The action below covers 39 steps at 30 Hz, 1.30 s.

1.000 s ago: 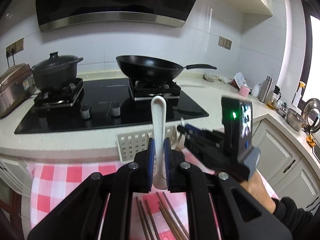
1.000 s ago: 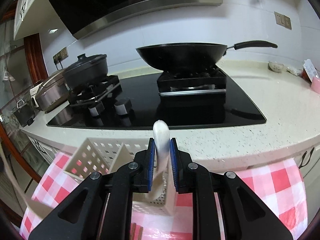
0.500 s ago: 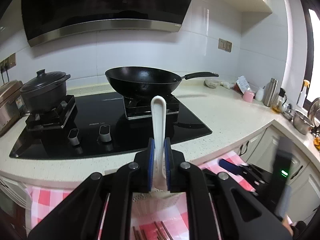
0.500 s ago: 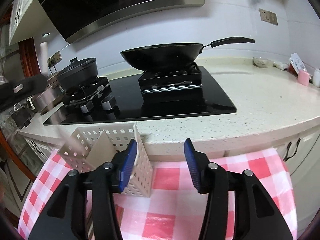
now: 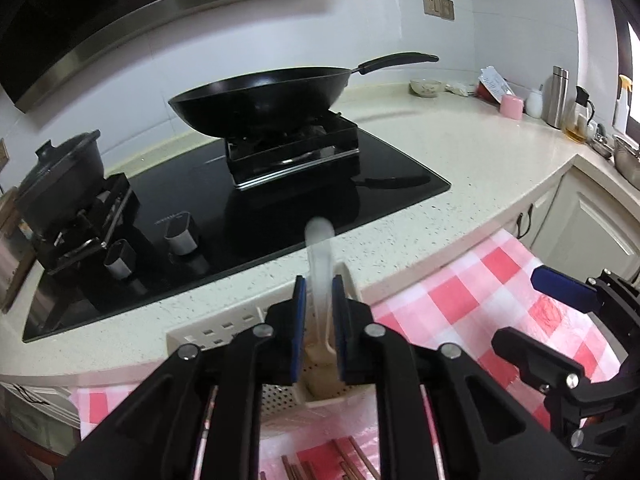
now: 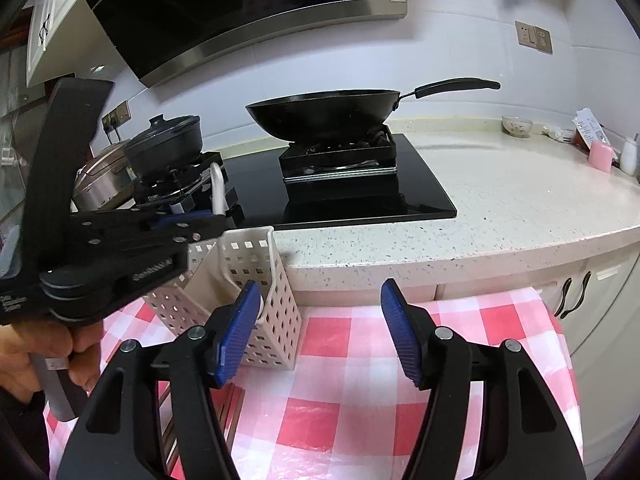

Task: Organize utensils
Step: 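Carry both white spoons into the white caddy and open both grippers, then move both grippers to the chopsticks and close each on one chopstick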

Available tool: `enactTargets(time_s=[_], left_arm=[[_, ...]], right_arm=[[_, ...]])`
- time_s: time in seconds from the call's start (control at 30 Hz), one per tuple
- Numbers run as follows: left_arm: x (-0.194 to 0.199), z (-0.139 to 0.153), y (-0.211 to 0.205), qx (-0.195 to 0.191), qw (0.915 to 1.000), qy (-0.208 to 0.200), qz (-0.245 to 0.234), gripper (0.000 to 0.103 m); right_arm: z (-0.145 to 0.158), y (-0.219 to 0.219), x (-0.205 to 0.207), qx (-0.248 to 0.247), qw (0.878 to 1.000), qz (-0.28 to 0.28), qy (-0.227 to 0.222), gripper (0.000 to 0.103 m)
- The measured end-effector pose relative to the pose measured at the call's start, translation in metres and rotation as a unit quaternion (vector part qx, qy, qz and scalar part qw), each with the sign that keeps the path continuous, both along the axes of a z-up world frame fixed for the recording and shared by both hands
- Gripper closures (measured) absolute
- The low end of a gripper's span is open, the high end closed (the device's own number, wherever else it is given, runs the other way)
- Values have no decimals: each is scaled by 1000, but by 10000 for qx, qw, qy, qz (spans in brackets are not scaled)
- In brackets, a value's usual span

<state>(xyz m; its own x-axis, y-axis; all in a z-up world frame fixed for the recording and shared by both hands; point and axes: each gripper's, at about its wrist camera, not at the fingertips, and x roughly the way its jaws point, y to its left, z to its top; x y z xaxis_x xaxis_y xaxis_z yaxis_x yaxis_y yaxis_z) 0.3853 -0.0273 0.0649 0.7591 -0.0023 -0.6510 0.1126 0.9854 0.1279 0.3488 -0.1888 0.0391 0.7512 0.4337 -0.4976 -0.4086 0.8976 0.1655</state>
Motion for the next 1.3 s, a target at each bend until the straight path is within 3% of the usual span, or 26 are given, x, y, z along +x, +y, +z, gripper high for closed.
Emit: enactTargets(time_s=[0.1, 0.3, 0.47, 0.67, 0.9, 1.07, 1.3], left_arm=[[-10, 8, 1, -189, 9997, -67, -133, 77], [-52, 26, 22, -666, 9973, -272, -135, 77], [-104, 22, 51, -1060, 9936, -380, 85, 71], [-171, -6, 87, -1280, 9895, -324, 582, 69], [-233, -61, 129, -1576, 9805, 46, 1176, 69], [-252, -98, 136, -1615, 9785, 333, 1238, 69], [-235, -126, 122, -1521, 9809, 709, 981, 69]], right_arm=[[-4, -2, -4, -12, 10000, -22, 65, 44], [-20, -11, -20, 48, 9996, -84, 254, 43], [-35, -16, -41, -15, 9992, -98, 380, 41], [-57, -6, -80, -241, 9984, 74, 504, 39], [-83, 8, -112, -326, 9962, 241, 774, 39], [-96, 23, -121, -528, 9938, 330, 924, 39], [-119, 56, -114, -1029, 9869, 439, 1163, 39]])
